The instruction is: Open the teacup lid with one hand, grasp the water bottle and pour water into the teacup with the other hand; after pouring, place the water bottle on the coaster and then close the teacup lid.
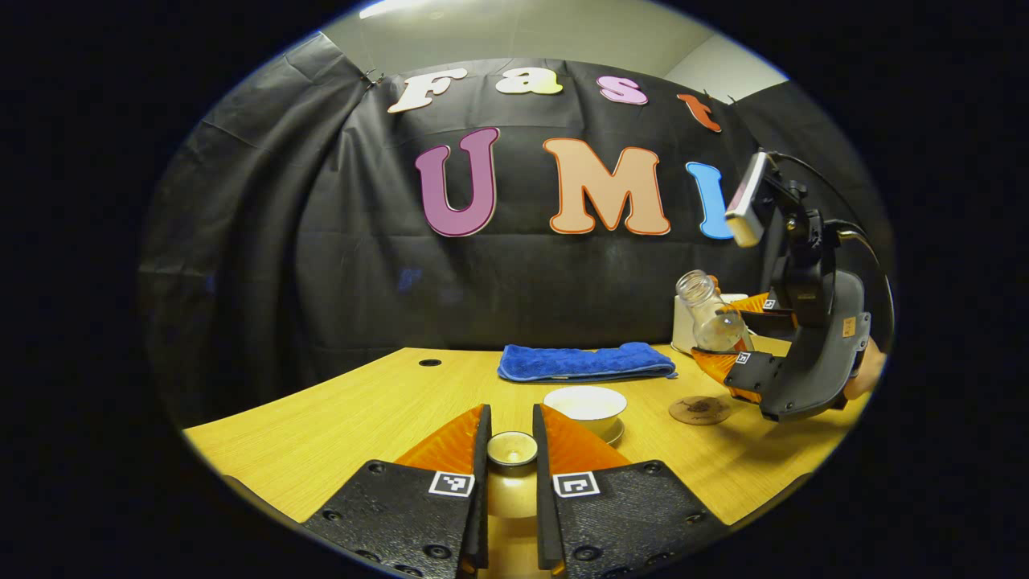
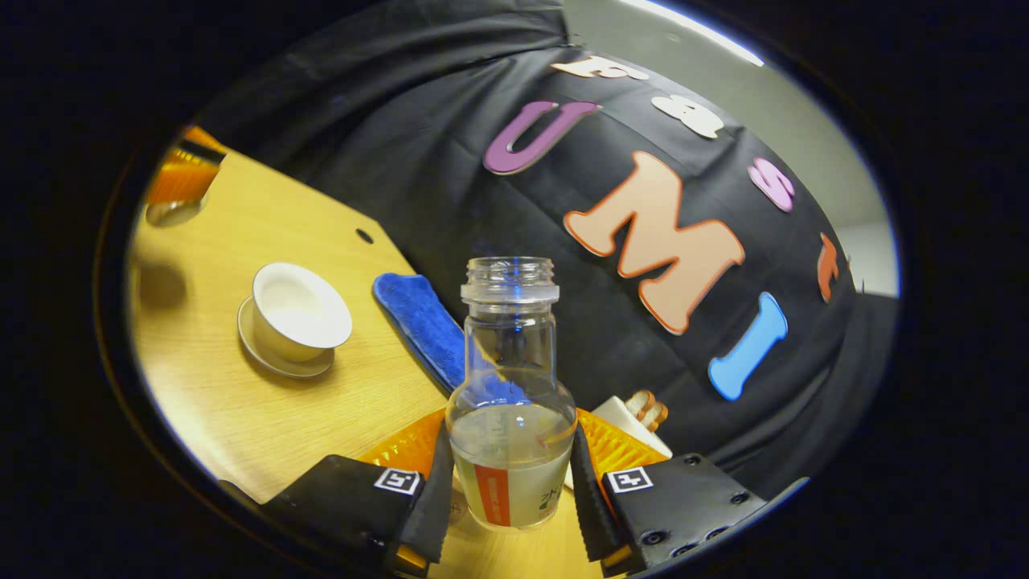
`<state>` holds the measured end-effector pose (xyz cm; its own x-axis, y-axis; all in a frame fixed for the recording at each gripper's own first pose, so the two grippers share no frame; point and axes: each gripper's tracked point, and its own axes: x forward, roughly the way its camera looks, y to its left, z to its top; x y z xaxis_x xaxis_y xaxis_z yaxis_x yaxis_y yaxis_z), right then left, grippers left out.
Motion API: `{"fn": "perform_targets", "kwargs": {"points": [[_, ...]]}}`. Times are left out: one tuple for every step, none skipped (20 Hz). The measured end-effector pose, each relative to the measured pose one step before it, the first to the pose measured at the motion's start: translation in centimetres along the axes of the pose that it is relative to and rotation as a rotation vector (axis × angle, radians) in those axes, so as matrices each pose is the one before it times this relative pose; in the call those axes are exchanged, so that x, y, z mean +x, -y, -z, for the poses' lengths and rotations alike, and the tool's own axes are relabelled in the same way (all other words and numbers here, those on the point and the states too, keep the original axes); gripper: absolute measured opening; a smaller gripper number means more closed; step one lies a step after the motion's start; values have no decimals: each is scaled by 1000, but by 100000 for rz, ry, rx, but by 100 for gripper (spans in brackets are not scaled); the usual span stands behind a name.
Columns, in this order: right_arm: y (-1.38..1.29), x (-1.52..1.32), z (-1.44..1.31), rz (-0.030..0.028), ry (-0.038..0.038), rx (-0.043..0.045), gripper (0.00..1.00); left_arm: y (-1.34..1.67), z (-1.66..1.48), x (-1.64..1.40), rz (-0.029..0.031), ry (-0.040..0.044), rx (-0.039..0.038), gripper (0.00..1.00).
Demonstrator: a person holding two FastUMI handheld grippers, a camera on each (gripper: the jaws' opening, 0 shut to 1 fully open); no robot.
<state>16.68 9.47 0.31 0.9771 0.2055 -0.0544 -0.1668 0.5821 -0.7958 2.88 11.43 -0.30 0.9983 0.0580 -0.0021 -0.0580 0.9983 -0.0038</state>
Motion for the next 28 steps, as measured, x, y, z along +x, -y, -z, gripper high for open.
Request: {"fn": "perform_targets", "kwargs": {"points": [[-776,284,-210,-2037,-53,-6429,69,-275,111,-33,-101,-28,7,21],[-833,303,-266,-2505,-188,-6588,69,-243,-48,-22,-120,93,15,21],[-615,499,-209,-1731,-266,-6612,69,-302,19,-33,-98,-156,-32,21],[-500,113,-96,-622,-29,-5362,68,-343,-88,11,-343,92,-41,21],[-617,206,-10,-1465,-387,-3451,68,-211,24,-44,-154,-139,35,21],[-899,317,166,-2564,-883,-2359,69,-322,14,20,-309,-7,-75,21],[-678,195,99,-1987,-1001,-2504,70,-347,89,161,-418,-2,15,21],[-249,123,-120,-426,-589,-2963,70,-409,-96,64,-570,-160,-119,21],[-158,-32,-212,-57,-103,-3154,68,-258,80,-14,-353,41,14,21],[102,-108,-188,-34,191,-2792,68,-244,-44,-68,-318,49,-49,21],[-101,-15,-193,-107,-149,-2518,68,-208,26,69,-109,-75,-38,21],[-136,171,63,-107,-468,-2550,68,-70,-20,18,-94,19,-23,21],[-10,106,5,6,-336,-2651,68,-144,104,-34,-5,-20,-15,21],[-22,475,-45,-277,-271,-3133,67,16,-8,48,12,-107,-104,21],[118,304,-73,9,-293,-3249,69,-28,-33,-1,102,64,32,21],[159,-30,118,-23,-340,-3284,70,-32,22,105,3,3,-26,21],[29,0,35,218,-314,-2699,67,4,11,-136,35,-71,-64,21],[97,123,201,75,-213,-2241,67,-39,-107,1,30,96,-4,21],[40,99,61,187,-409,-1863,67,47,108,-6,9,-104,-12,21],[33,11,-1,104,-18,-1911,67,-29,-30,-25,13,-43,-69,21],[43,-68,-186,406,270,-2222,67,6,42,46,40,8,32,21],[199,2,69,286,169,-2251,67,-4,-74,71,-15,-5,-50,21],[154,67,65,330,-72,-1926,67,-13,54,-92,33,-39,-3,21],[-26,72,88,-43,3,-1506,67,-38,-15,-27,-6,-44,-94,21],[-33,31,4,-278,-144,-1224,68,-3,81,45,27,-49,14,21],[17,26,-30,-266,-65,-1197,68,13,-9,32,2,6,-29,21],[156,2,1,-276,164,-1432,68,12,-26,-4,-2,9,27,21],[222,85,-99,331,182,-1807,68,6,-50,13,21,-1,-43,21]]}}
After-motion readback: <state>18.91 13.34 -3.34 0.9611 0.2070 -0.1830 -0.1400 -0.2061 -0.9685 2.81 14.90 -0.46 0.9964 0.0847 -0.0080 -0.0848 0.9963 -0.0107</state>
